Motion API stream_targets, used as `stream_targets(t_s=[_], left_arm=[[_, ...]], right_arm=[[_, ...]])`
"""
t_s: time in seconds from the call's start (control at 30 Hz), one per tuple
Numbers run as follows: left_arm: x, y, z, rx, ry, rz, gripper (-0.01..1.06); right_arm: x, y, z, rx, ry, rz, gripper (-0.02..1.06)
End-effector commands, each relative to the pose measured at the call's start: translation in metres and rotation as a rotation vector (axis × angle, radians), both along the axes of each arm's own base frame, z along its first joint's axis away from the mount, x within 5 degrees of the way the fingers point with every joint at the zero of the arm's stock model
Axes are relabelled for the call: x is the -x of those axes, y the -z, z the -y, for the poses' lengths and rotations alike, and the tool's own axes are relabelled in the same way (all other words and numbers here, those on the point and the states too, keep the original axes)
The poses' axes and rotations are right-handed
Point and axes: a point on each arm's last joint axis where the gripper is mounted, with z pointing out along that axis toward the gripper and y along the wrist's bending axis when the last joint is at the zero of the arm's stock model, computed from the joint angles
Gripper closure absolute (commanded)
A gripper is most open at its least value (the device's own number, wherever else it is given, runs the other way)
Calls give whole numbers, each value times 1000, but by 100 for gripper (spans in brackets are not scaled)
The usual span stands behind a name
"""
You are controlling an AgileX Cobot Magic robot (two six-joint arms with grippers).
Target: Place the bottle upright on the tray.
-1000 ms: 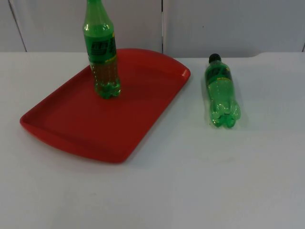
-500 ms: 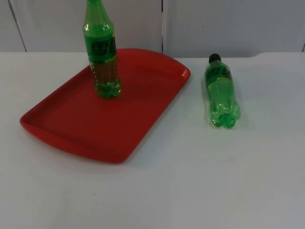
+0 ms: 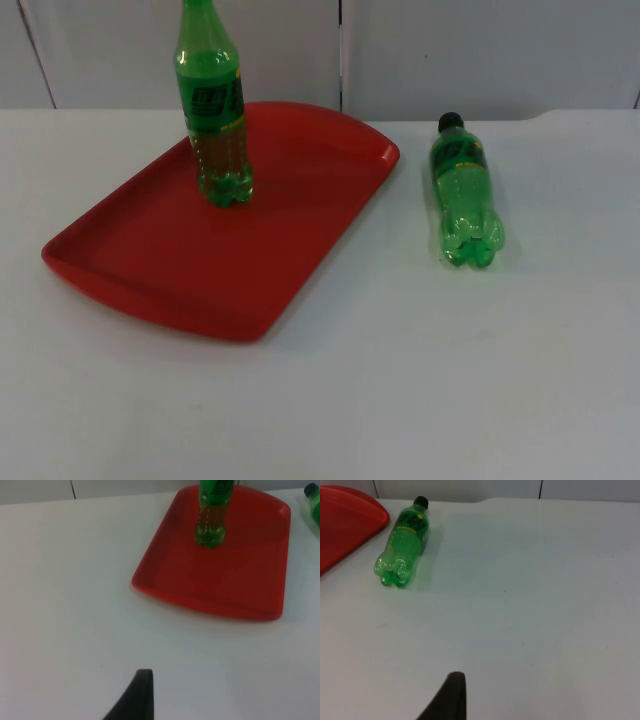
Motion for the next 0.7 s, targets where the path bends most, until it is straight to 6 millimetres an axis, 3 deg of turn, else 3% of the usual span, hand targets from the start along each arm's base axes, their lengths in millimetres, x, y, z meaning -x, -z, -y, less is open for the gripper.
stream_targets(t_s=[0.0, 0.67], left_arm=[[0, 1, 0, 9, 3, -3, 0], [0, 1, 0, 9, 3, -3, 0]], right_arm=[[0, 1, 0, 1, 6, -1, -1], [0, 1, 1, 22, 5, 2, -1]])
